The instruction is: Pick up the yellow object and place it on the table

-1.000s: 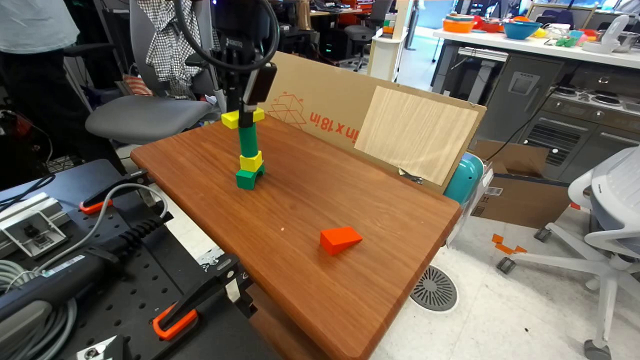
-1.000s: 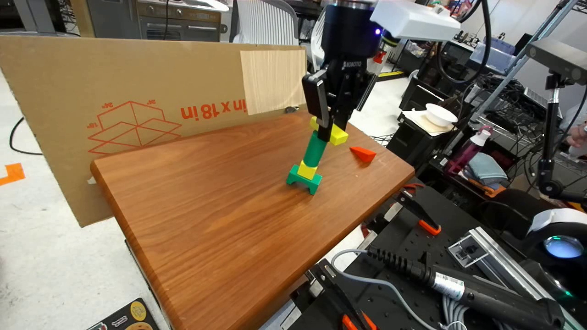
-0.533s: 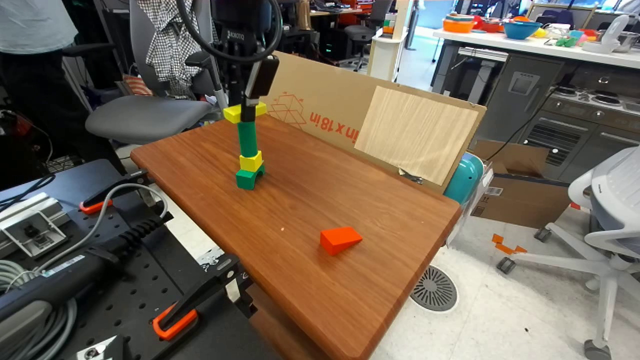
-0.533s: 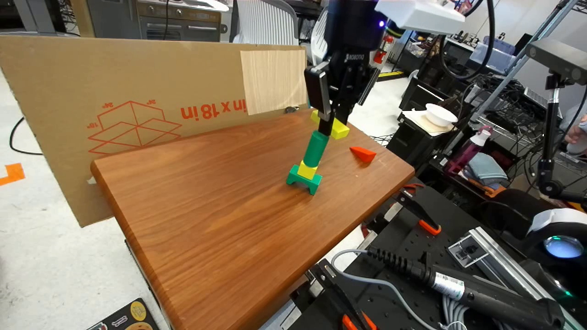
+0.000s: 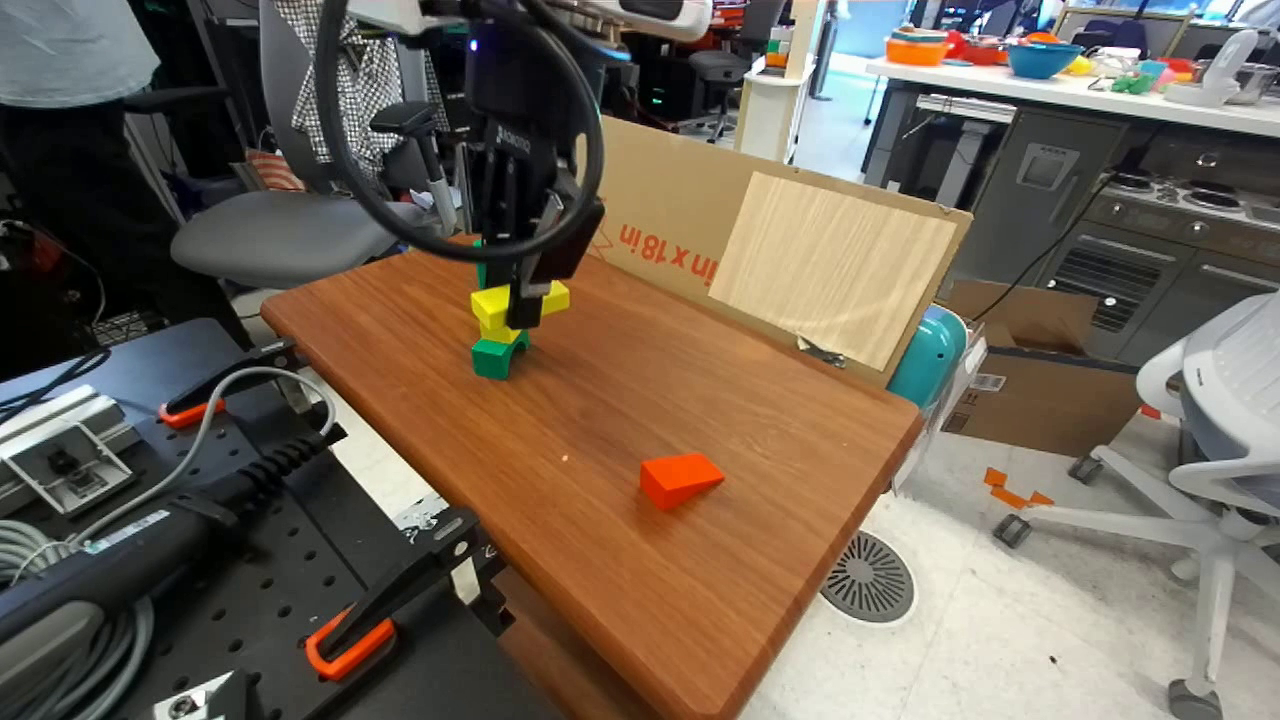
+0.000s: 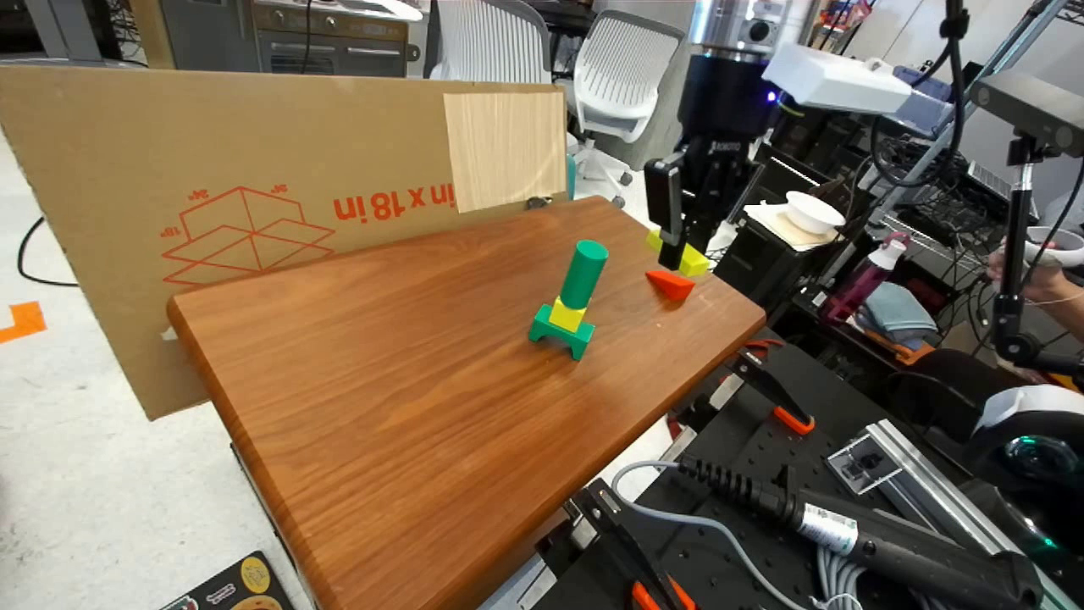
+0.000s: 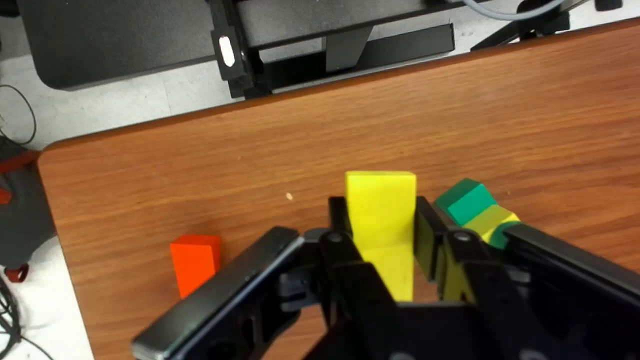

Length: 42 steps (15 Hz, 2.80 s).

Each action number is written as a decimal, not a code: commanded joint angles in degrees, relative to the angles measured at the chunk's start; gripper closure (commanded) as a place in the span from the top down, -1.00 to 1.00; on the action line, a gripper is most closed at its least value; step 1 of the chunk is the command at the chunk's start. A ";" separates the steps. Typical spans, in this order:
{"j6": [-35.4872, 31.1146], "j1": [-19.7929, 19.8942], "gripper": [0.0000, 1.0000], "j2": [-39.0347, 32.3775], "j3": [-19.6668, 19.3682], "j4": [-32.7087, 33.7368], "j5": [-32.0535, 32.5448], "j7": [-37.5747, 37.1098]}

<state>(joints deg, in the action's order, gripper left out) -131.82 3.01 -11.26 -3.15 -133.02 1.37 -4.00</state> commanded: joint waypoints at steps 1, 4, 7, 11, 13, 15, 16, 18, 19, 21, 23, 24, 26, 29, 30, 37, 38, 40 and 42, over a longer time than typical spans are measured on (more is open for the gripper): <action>-1.33 2.56 -0.83 -2.17 -1.17 -0.44 -3.43 3.71; -1.71 3.77 -0.83 -5.28 -1.64 0.63 -4.47 4.74; -4.27 4.08 -0.83 -9.17 -1.81 1.81 -4.52 4.44; -7.49 4.04 -0.83 -13.96 -1.39 4.30 -5.25 4.51; -7.98 3.88 -0.83 -15.71 -1.41 5.83 -4.77 4.24; -7.60 3.68 -0.83 -17.26 -1.32 7.64 -4.51 4.01; -7.43 3.53 -0.83 -17.82 -1.28 8.38 -4.31 3.92; -7.36 3.13 -0.83 -18.74 -1.23 9.59 -3.85 3.64; -7.34 2.82 0.17 -18.84 -1.29 9.89 -3.49 3.42; -7.47 2.61 0.32 -18.51 -1.06 9.89 -3.34 3.80; -7.80 2.42 0.58 -17.47 -0.85 9.22 -3.15 4.22; -8.06 2.38 0.75 -16.91 -0.72 8.77 -3.12 4.48; -8.33 2.36 0.99 -14.73 -0.27 7.13 -3.54 4.95; -11.71 1.19 1.00 -7.29 -0.07 1.11 -2.25 5.31; -13.29 0.51 1.00 -4.36 -0.26 -1.20 -1.15 5.08; -12.58 -2.03 1.00 15.22 0.70 -11.22 5.27 3.53; -12.14 -2.17 1.00 16.93 1.18 -11.81 4.98 3.96; -11.90 -2.77 1.00 18.96 2.17 -12.58 1.94 5.53; -11.97 -2.07 1.00 16.47 2.04 -10.68 3.13 4.71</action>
<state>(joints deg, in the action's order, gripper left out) -143.93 0.79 5.20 -1.25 -143.77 4.56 0.67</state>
